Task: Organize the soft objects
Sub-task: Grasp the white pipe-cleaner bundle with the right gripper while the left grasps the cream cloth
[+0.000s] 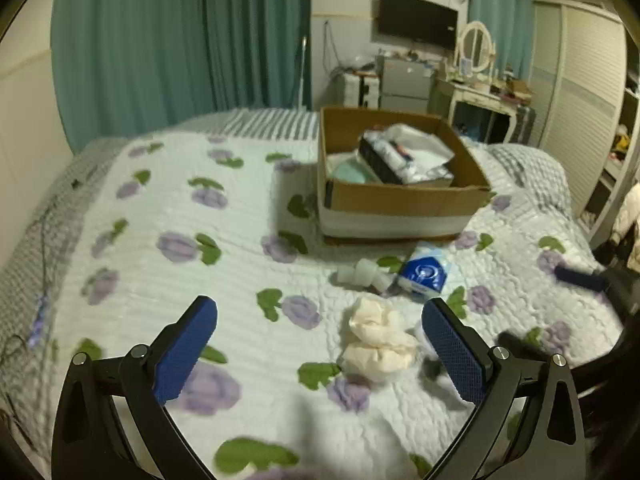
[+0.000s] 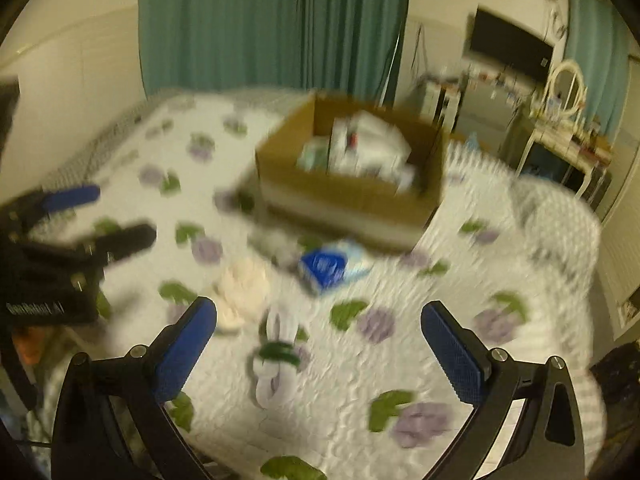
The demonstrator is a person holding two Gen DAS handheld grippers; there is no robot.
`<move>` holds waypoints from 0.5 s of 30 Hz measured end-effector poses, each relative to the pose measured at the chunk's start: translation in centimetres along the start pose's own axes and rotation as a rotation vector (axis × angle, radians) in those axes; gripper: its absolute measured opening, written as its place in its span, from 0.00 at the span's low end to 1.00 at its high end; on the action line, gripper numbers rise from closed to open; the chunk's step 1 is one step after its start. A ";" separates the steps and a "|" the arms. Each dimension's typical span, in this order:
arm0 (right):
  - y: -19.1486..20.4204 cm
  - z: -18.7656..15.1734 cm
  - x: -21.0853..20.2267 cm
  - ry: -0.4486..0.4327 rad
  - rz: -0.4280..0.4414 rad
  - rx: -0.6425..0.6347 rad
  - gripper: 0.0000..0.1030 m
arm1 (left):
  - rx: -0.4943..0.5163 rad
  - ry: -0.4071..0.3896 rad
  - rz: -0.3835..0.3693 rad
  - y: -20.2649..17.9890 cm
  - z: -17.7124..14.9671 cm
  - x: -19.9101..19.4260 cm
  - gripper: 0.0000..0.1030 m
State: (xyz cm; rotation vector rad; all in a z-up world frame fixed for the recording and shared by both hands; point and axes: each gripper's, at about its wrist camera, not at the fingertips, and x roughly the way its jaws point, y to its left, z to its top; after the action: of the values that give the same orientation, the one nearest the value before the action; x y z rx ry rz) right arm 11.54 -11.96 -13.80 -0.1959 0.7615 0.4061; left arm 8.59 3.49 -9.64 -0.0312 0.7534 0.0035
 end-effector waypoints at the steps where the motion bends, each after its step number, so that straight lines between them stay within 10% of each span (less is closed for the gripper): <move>1: -0.1 -0.5 1.6 0.030 0.015 0.012 0.92 | -0.011 0.008 -0.005 0.1 -0.1 0.6 1.00; 15: 0.5 -4.1 9.6 0.245 0.159 0.050 0.33 | 0.041 0.116 -0.055 -1.0 -2.2 4.9 1.00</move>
State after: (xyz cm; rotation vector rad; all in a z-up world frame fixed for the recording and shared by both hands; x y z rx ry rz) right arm 15.01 -10.03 -23.46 -0.1398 1.0313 0.5196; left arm 10.70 2.38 -14.60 -0.0129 0.8677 -0.0672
